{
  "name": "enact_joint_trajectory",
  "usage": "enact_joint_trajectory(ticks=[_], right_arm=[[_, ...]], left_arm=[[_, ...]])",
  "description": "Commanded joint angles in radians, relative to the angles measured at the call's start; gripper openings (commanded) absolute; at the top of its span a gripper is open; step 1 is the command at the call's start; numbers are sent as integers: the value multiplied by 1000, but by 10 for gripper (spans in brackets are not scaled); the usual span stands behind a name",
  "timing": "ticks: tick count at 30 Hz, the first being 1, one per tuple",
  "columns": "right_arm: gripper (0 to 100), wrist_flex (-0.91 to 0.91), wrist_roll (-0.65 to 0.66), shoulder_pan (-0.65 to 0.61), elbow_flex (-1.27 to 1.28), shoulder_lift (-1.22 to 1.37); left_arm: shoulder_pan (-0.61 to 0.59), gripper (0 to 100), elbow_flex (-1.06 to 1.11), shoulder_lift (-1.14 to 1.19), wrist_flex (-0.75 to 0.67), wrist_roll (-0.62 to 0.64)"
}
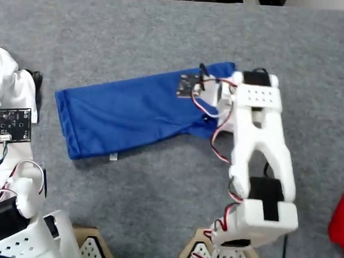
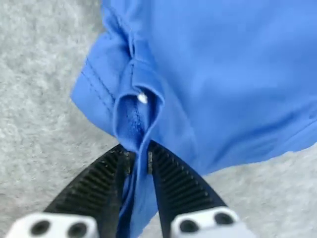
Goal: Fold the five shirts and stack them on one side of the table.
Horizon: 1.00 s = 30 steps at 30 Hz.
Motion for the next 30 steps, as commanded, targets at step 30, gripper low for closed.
enact_joint_trajectory(ticks=[30], right_arm=[[53,408,107,-68,-1305,792]], left_arm=[[-3,20,-66,-5,-14,-2]])
